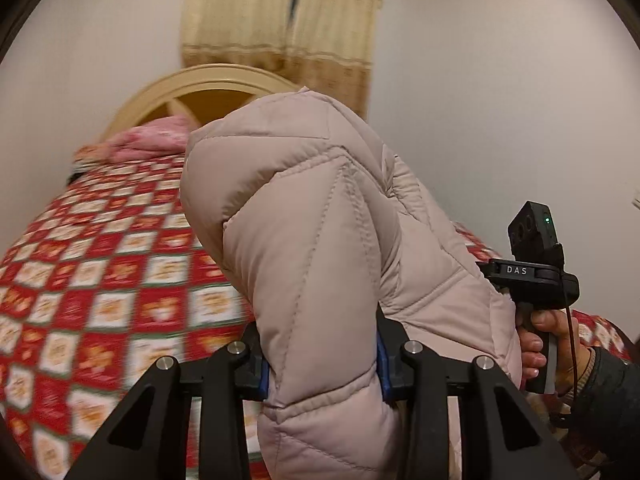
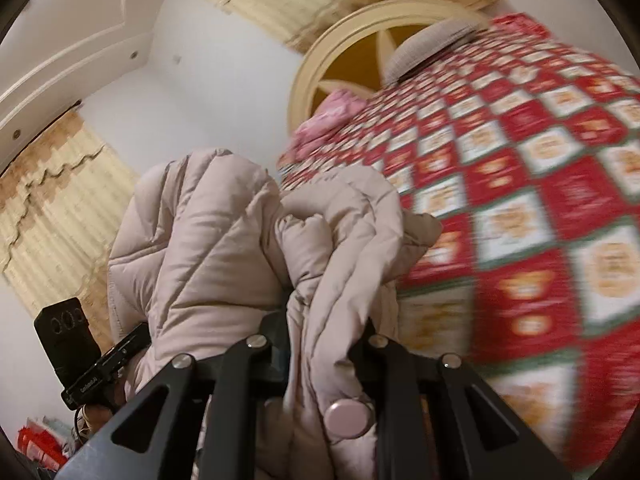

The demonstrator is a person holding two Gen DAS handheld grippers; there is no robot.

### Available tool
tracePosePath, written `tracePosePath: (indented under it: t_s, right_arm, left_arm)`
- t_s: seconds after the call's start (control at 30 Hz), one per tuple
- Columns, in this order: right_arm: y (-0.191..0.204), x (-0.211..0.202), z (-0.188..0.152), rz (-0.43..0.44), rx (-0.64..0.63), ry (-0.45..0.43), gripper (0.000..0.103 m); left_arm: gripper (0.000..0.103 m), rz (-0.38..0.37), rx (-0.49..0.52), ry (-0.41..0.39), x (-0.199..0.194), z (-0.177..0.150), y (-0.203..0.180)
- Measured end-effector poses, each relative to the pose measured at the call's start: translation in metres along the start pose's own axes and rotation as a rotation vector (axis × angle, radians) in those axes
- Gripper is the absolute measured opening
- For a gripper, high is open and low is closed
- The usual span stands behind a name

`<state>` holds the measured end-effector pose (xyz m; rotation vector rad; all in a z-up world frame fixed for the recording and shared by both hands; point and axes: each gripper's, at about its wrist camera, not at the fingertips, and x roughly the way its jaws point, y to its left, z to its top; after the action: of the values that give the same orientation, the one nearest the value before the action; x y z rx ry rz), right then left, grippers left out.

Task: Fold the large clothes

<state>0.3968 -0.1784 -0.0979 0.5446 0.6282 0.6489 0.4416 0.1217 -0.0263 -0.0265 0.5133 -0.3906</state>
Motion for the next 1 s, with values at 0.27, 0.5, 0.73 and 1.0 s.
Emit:
tracePosePath:
  t_s: [0.27, 0.5, 0.73, 1.0]
  right_arm:
    - [0.064, 0.102, -0.012, 0.066, -0.081, 0.126, 0.02]
    - [0.087, 0.159, -0.031, 0.039, -0.125, 0.232, 0.02]
    - [0.075, 0.188, -0.05, -0.076, -0.142, 0.315, 0.021]
    - [0.068, 0.192, -0.056, -0.128, -0.139, 0.333, 0.025]
  left_arm:
    - [0.039, 0.158, -0.094, -0.005, -0.037, -0.024, 0.086]
    - [0.039, 0.235, -0.17, 0.04, -0.042, -0.055, 0.134]
    - [0.065, 0.32, -0.152, 0.08, -0.032, -0.08, 0.147]
    - [0.083, 0.347, -0.195, 0.116, -0.023, -0.095, 0.157]
